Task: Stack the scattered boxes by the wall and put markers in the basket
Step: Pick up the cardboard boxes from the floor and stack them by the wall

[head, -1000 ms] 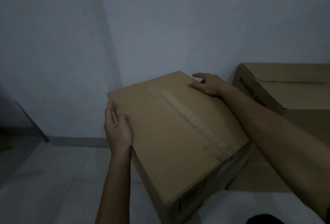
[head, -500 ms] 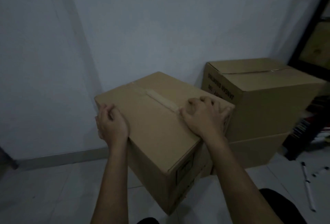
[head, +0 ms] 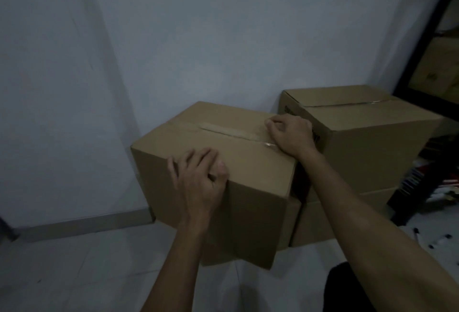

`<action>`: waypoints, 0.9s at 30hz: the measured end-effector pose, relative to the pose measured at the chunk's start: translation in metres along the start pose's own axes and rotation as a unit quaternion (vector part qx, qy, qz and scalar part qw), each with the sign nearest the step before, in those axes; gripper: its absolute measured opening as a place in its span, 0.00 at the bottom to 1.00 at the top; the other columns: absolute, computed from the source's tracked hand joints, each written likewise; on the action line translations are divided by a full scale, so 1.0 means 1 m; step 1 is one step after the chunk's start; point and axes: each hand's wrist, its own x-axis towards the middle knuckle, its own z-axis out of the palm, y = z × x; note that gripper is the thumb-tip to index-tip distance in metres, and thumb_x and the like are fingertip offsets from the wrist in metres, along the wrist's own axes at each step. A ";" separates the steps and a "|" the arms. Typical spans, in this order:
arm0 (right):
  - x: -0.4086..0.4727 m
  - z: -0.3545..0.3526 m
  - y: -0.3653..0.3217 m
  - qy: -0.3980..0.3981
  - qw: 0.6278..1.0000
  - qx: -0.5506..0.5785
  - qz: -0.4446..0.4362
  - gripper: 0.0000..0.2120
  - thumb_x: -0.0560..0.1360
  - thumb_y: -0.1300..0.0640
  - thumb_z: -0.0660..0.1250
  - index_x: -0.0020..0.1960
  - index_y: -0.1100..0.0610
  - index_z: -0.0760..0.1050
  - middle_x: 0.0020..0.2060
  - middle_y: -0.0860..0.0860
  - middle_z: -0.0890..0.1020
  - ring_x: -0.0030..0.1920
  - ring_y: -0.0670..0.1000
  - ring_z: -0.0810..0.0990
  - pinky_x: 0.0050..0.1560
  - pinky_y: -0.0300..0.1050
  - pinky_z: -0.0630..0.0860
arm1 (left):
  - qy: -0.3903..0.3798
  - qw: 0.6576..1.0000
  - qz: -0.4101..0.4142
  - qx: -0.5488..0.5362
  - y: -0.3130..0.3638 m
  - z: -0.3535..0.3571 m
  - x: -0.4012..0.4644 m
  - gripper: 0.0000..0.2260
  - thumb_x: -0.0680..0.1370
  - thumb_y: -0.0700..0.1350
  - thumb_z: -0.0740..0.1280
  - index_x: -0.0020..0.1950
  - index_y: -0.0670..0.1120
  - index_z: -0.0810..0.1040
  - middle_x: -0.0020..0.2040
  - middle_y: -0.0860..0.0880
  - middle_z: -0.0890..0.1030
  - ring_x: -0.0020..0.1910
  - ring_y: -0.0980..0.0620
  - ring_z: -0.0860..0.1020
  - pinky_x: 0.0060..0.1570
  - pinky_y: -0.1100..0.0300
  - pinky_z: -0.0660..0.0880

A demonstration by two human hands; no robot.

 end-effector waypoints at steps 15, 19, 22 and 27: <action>-0.102 0.017 -0.007 0.232 0.973 -0.015 -0.016 0.15 0.78 0.48 0.59 0.41 0.52 0.81 0.39 0.47 0.83 0.39 0.49 0.78 0.51 0.48 0.70 | 0.039 0.995 0.081 0.030 0.012 0.033 0.015 0.19 0.78 0.58 0.57 0.56 0.53 0.84 0.56 0.56 0.84 0.54 0.49 0.77 0.59 0.49 0.65; -0.062 0.016 0.030 0.241 0.968 -0.028 -0.070 0.17 0.78 0.52 0.57 0.40 0.54 0.81 0.37 0.48 0.84 0.37 0.51 0.78 0.53 0.45 0.66 | 0.008 0.991 0.129 0.025 -0.001 0.034 0.044 0.18 0.80 0.56 0.55 0.56 0.52 0.83 0.54 0.55 0.84 0.52 0.52 0.80 0.54 0.54 0.63; -0.033 0.012 0.057 0.230 0.968 -0.039 -0.098 0.18 0.79 0.53 0.54 0.41 0.53 0.81 0.38 0.48 0.83 0.39 0.51 0.78 0.52 0.44 0.63 | 0.019 0.989 0.140 0.047 0.006 0.047 0.051 0.17 0.81 0.55 0.57 0.56 0.51 0.84 0.54 0.54 0.85 0.52 0.54 0.82 0.54 0.55 0.65; 0.001 0.011 0.089 0.239 0.957 -0.150 -0.065 0.21 0.80 0.51 0.50 0.45 0.54 0.81 0.44 0.51 0.83 0.49 0.55 0.75 0.57 0.52 0.63 | 0.066 0.988 0.129 0.060 0.037 0.076 0.054 0.12 0.80 0.52 0.63 0.52 0.50 0.85 0.52 0.54 0.85 0.51 0.55 0.83 0.54 0.54 0.70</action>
